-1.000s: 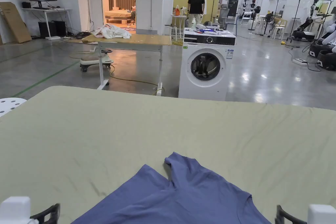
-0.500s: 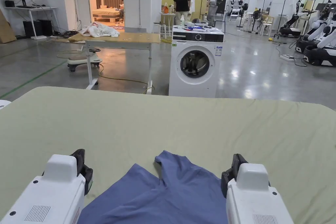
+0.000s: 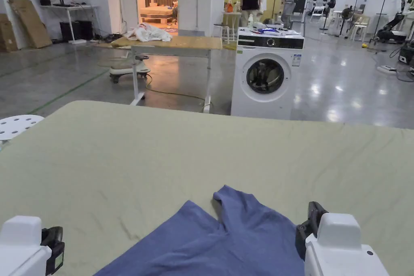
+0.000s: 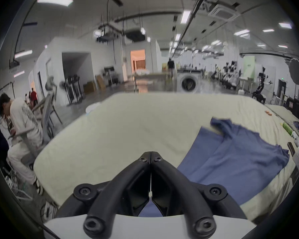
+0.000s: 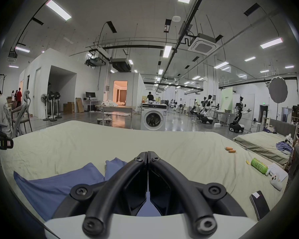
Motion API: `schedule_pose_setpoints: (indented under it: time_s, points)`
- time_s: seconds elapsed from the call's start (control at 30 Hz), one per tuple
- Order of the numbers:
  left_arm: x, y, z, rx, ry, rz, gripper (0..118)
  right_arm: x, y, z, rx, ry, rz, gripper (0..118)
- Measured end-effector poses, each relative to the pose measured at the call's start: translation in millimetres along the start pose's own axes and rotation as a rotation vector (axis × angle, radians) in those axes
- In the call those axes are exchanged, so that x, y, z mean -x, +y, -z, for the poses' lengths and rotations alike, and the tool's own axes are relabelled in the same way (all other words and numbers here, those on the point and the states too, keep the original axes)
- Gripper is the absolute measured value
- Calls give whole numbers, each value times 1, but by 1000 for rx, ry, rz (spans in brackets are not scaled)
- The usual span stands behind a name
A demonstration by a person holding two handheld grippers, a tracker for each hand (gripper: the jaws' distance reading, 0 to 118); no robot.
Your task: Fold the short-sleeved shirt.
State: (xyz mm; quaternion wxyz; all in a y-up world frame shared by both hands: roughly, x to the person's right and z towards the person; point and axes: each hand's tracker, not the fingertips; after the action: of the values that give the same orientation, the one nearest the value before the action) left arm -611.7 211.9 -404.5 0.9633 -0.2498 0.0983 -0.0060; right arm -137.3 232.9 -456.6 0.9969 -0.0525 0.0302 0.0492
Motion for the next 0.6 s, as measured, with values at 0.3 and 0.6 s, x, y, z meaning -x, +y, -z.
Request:
schedule_pose_setpoints:
  time_s: [0.3,0.6]
  points:
    - [46,-51,39,345,-39,-164,78,9,-19,12,91,35,-10,0]
    - [52,-82,64,415,92,-227,78,11,-34,28,161,47,-35,0]
